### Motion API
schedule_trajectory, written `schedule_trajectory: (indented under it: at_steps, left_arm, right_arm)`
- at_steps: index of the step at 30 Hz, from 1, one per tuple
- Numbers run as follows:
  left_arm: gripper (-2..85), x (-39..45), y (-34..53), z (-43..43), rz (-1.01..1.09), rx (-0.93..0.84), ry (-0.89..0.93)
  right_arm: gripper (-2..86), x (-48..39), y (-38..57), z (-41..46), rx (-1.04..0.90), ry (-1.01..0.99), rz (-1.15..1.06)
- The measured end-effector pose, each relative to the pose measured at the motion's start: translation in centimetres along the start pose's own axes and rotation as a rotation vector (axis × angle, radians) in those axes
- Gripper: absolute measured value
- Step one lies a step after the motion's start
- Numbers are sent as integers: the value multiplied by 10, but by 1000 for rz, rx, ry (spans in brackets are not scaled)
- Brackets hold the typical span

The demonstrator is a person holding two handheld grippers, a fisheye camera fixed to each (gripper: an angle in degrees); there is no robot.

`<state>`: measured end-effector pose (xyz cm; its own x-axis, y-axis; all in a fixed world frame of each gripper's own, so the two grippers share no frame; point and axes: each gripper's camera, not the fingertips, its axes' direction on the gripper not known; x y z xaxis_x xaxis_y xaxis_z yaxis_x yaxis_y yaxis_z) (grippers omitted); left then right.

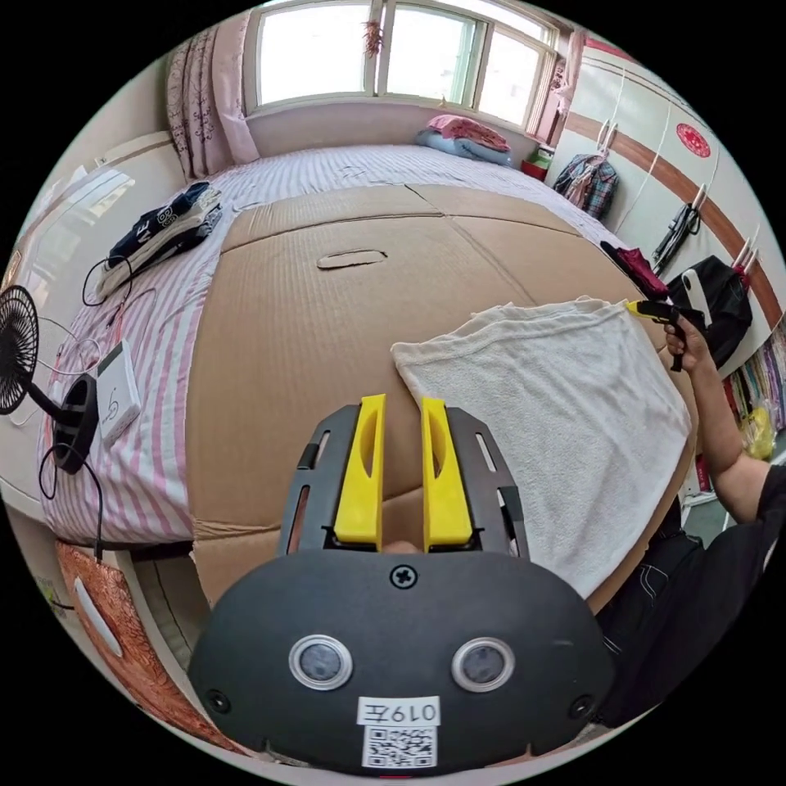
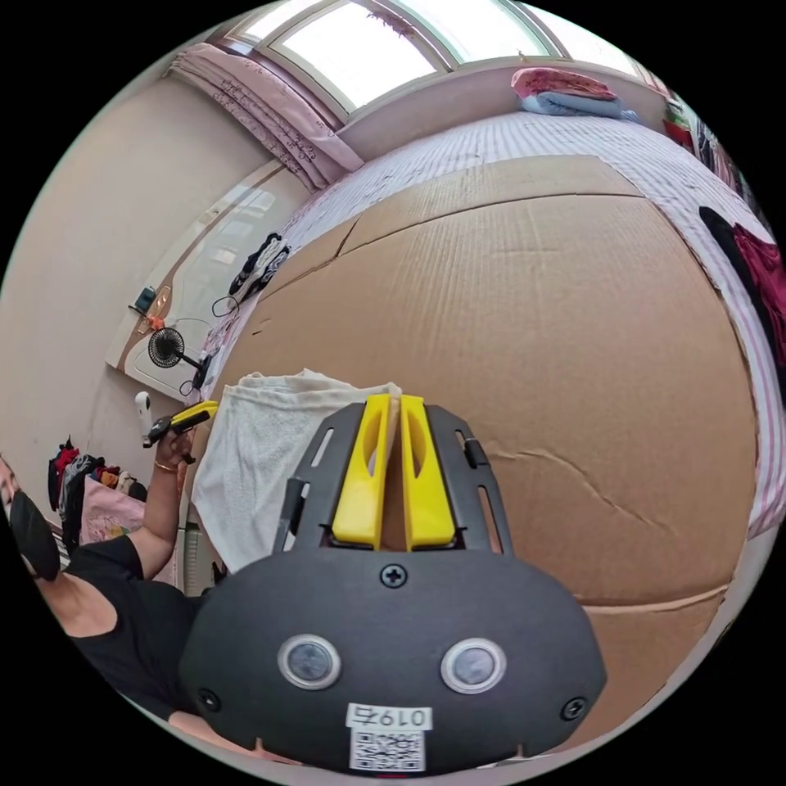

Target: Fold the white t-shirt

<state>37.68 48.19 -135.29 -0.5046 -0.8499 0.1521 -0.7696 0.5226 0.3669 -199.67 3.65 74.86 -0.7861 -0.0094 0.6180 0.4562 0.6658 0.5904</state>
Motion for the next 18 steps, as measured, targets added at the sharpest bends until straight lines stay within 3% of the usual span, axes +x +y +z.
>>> schedule_trajectory:
  at_steps: [10, 18]
  left_arm:
    - [78, -34, -13, 8, -121, -61, 192]
    - [26, -14, -7, -1, -22, -63, 49]
  right_arm:
    - [7, -1, -7, 50, -50, 31, -24]
    - [2, 1, -9, 79, -46, 98, -51]
